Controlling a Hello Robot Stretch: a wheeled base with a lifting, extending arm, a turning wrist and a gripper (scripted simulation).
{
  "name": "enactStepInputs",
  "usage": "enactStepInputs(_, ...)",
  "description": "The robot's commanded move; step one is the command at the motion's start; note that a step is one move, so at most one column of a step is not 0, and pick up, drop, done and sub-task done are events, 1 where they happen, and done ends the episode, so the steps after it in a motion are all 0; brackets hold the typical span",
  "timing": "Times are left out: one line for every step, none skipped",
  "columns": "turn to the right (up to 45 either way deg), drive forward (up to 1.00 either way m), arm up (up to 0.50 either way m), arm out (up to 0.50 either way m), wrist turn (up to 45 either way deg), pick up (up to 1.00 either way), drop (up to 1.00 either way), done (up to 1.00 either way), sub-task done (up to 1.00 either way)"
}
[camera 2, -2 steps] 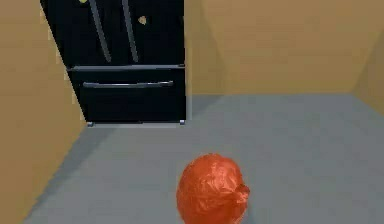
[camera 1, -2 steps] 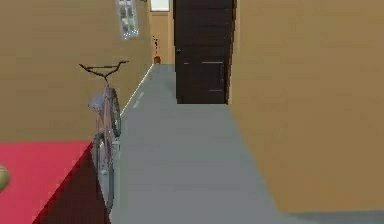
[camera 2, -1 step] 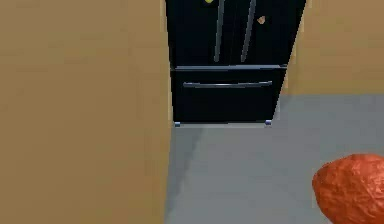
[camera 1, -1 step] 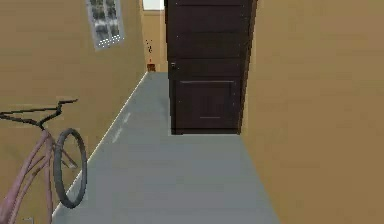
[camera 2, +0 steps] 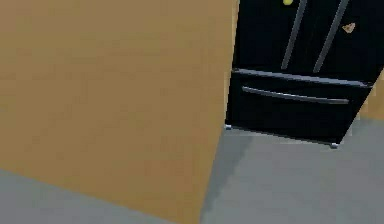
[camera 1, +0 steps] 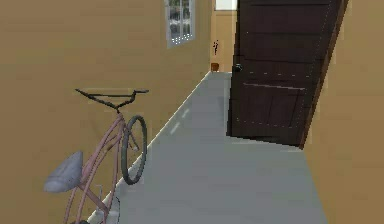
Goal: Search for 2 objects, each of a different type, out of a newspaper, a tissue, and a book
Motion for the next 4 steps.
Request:
enactStepInputs(0.0,0.05,0.0,0.0,0.0,0.0,0.0,0.0,0.0)
enactStepInputs(9.0,0.0,0.0,0.0,0.0,0.0,0.0,0.0,0.0)
enactStepInputs(0.0,1.0,0.0,0.0,0.0,0.0,0.0,0.0,0.0)
enactStepInputs(0.0,0.35,0.0,0.0,0.0,0.0,0.0,0.0,0.0)
